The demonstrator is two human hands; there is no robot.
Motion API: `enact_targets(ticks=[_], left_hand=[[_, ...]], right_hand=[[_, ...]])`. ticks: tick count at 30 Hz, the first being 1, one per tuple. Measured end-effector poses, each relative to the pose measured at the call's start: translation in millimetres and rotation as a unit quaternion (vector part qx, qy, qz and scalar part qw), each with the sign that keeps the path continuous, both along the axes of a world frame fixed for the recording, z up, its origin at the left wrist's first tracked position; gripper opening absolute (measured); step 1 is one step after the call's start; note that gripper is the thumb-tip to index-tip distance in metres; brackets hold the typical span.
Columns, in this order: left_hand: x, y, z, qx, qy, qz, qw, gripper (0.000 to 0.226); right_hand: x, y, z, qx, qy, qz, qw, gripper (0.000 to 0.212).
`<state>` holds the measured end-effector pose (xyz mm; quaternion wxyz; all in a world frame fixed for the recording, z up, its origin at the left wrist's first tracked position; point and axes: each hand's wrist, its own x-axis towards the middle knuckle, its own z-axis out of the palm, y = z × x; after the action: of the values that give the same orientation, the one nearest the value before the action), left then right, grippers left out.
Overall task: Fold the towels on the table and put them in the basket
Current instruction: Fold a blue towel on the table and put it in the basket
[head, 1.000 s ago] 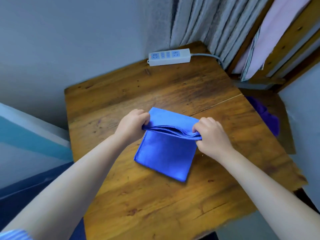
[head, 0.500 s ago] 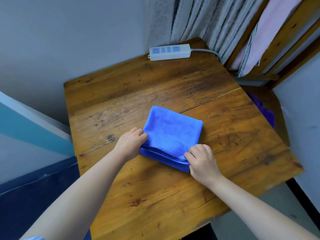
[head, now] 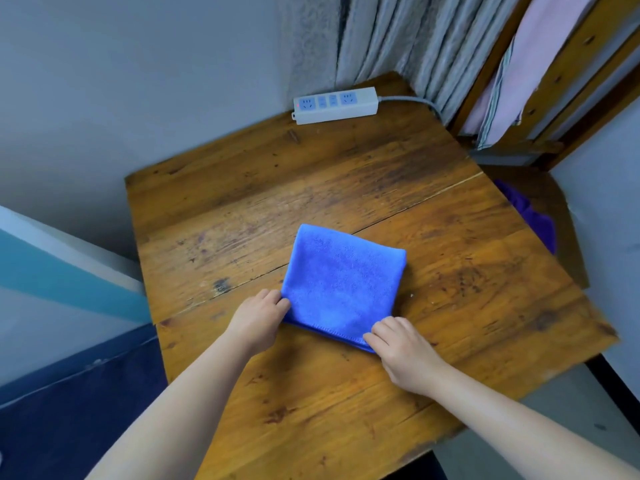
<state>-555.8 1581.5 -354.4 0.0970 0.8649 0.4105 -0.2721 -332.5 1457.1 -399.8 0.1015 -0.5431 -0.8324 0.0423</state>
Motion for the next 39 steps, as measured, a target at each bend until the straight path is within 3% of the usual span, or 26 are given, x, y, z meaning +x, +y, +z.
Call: enact_targets(ticks=[3,5,9,11,13,17,21,26,31,35,39], left_hand=[[3,5,8,0.004,-0.037,0.048,0.998,0.01],[9,11,14,0.018,-0.121,0.134,0.983,0.005],[41,36,15,0.035,-0.263,0.346,0.9,0.013],[61,51,13,0.002,-0.276,0.421,0.864,0.029],[77,62,8,-0.029,-0.262,0.451,0.853,0.038],[92,82,0,-0.037,-0.225,0.473,0.851,0.038],[95,83,-6,-0.047,-0.273,0.469,0.839,0.02],[103,72,-13,0.003,-0.242,0.414,0.878,0.016],[107,68,-22,0.056,-0.166,0.393,0.903,0.031],[107,67,-19,0.06,-0.154,0.415,0.895,0.04],[93,47,-6,0.062,-0.165,0.395,0.902,0.039]], right_hand=[[16,9,14,-0.02,0.069,-0.026,0.997,0.035],[31,26,21,-0.005,0.138,-0.114,0.984,0.033],[50,69,32,-0.025,0.115,-0.276,0.954,0.038],[54,87,28,-0.068,0.112,-0.273,0.953,0.046],[55,98,24,-0.06,0.099,-0.211,0.971,0.047],[61,101,16,-0.011,0.065,-0.127,0.99,0.039],[69,98,1,0.041,0.037,-0.125,0.991,0.034],[71,90,-9,0.088,-0.046,-0.139,0.985,0.042],[66,76,-9,0.032,-0.134,-0.169,0.976,0.05],[65,70,2,-0.072,-0.135,-0.18,0.972,0.052],[67,76,24,-0.065,-0.117,-0.16,0.978,0.045]])
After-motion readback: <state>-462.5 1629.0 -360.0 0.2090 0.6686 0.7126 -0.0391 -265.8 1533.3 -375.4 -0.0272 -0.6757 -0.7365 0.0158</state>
